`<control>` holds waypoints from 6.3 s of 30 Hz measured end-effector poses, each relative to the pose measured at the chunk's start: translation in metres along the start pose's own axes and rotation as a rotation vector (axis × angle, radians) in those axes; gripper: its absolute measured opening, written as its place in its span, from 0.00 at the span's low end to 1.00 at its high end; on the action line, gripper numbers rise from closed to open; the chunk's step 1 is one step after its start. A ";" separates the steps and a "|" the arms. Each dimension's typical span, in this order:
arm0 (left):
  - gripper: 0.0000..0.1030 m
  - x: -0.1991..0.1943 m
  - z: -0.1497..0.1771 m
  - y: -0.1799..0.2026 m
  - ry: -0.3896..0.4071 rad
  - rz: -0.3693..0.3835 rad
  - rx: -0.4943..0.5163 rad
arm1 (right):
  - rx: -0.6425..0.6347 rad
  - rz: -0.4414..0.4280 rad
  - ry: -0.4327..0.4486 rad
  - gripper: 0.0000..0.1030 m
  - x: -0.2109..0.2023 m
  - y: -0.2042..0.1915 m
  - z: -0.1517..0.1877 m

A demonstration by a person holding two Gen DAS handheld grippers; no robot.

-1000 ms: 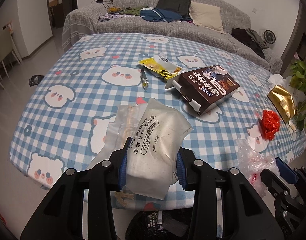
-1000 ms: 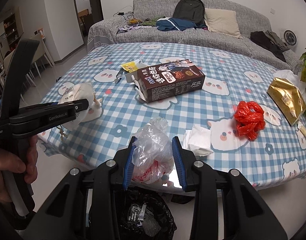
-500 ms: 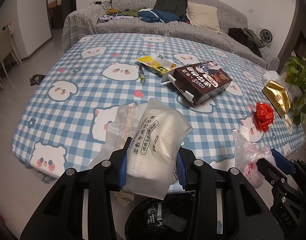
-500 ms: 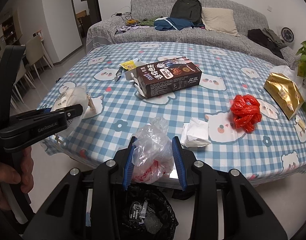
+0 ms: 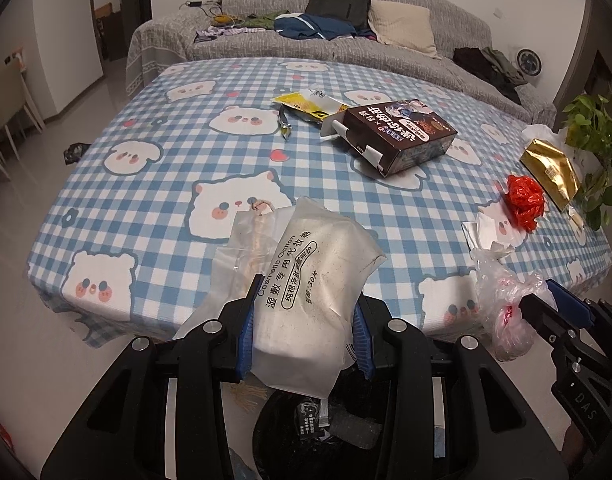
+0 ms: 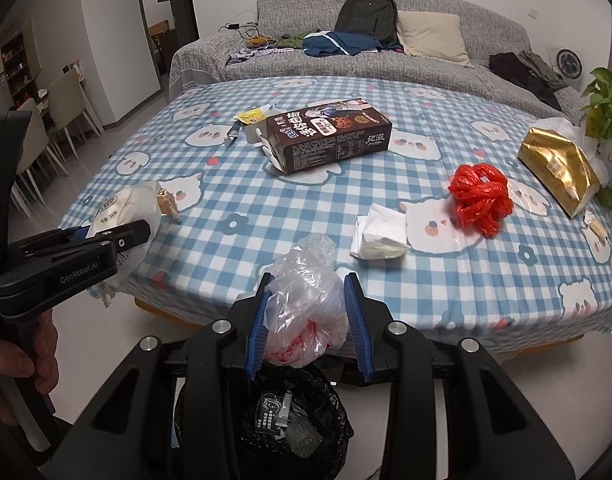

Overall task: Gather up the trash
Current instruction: 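Lift the cotton-pad bag and clear plastic bag off the table with both grippers, then carry the cotton-pad bag and plastic bag over the black trash bin with both grippers, then open the left gripper over the bin while the right gripper releases the plastic bag, then move both grippers back from the bin toward the table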

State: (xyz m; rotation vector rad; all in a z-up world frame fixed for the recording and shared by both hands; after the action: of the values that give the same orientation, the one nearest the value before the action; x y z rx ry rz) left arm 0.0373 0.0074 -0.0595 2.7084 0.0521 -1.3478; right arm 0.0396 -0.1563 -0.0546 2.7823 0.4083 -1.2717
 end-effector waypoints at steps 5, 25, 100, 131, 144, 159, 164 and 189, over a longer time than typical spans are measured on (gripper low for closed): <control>0.37 -0.008 0.010 0.002 0.006 0.001 -0.004 | 0.021 -0.001 0.002 0.34 -0.004 0.005 0.007; 0.37 -0.027 0.074 0.012 -0.015 0.014 0.001 | 0.011 -0.005 -0.002 0.34 -0.024 -0.003 0.047; 0.94 0.069 0.204 -0.010 -0.150 0.005 0.035 | -0.021 -0.005 -0.229 0.34 0.074 -0.013 0.156; 0.94 0.078 0.215 -0.071 -0.191 -0.048 -0.049 | -0.098 -0.028 -0.260 0.74 0.110 -0.069 0.167; 0.94 0.048 0.195 -0.062 -0.156 -0.047 -0.051 | -0.086 0.016 -0.176 0.92 0.077 -0.055 0.146; 0.94 -0.006 0.158 -0.038 -0.078 -0.030 -0.035 | -0.059 0.065 -0.072 0.93 0.018 -0.039 0.113; 0.94 -0.021 0.143 -0.028 -0.047 -0.053 -0.009 | -0.059 0.089 -0.033 0.93 -0.001 -0.028 0.100; 0.94 -0.024 0.036 0.072 0.023 0.069 0.087 | 0.011 0.190 0.081 0.93 -0.027 0.077 0.001</control>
State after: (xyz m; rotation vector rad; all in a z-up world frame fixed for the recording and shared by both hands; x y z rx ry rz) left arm 0.0007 -0.0674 -0.0555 2.7683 -0.0994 -1.3304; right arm 0.0417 -0.2368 -0.0397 2.8086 0.1358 -1.1267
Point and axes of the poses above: each gripper's, at about its wrist camera, not at the fingertips, and x roughly the way its jaws point, y to its right, z to its underside, the point moved 3 cm from there along x, roughly the way its jaws point, and after that the axes turned 1 degree about y, right-handed, at the moved point
